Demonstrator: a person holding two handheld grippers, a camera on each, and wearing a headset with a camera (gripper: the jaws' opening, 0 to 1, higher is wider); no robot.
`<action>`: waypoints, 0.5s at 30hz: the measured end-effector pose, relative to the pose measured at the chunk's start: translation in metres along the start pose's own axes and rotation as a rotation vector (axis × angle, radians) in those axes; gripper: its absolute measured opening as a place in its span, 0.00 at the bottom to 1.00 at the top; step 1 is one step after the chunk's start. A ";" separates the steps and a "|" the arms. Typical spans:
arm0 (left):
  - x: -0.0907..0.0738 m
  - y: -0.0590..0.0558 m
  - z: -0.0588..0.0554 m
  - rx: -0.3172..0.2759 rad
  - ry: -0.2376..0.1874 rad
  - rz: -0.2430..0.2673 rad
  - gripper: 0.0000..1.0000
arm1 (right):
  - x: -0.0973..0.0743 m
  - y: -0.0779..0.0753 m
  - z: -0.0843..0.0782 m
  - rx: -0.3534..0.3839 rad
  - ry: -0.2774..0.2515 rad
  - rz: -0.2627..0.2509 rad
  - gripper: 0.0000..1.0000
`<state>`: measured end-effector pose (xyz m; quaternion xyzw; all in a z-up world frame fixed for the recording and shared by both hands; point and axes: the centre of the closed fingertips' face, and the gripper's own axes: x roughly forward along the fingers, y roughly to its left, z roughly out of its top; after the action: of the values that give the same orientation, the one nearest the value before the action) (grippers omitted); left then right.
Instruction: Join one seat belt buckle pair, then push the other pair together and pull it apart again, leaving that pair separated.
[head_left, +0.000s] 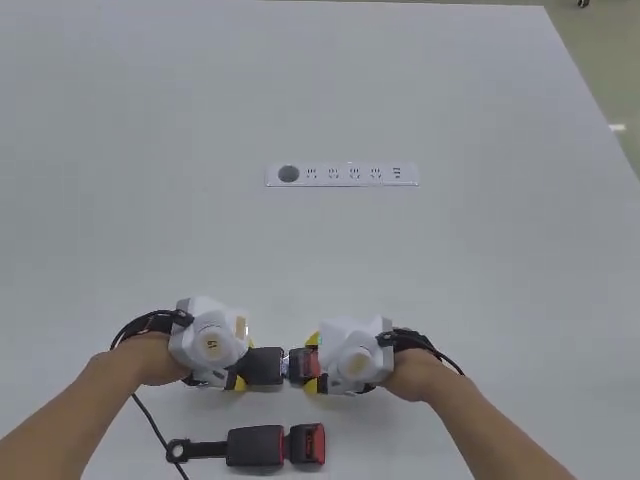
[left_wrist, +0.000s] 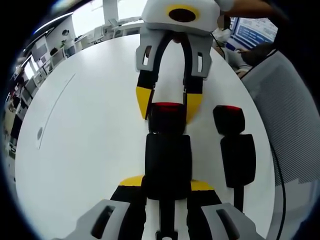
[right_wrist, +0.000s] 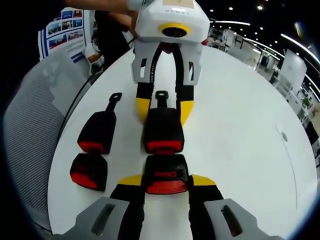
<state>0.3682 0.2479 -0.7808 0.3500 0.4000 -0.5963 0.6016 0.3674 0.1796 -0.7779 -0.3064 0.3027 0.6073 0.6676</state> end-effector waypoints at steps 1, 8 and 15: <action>0.000 0.000 0.000 0.000 0.003 0.000 0.30 | 0.000 0.000 0.000 0.000 0.003 0.000 0.29; -0.001 -0.002 0.002 0.001 0.018 0.001 0.31 | 0.000 0.001 0.000 -0.008 0.014 0.004 0.30; -0.002 -0.002 0.002 0.009 0.051 -0.005 0.31 | -0.003 0.001 0.000 -0.016 0.024 0.002 0.30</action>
<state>0.3660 0.2466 -0.7775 0.3669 0.4134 -0.5903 0.5883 0.3661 0.1783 -0.7756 -0.3187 0.3061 0.6067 0.6608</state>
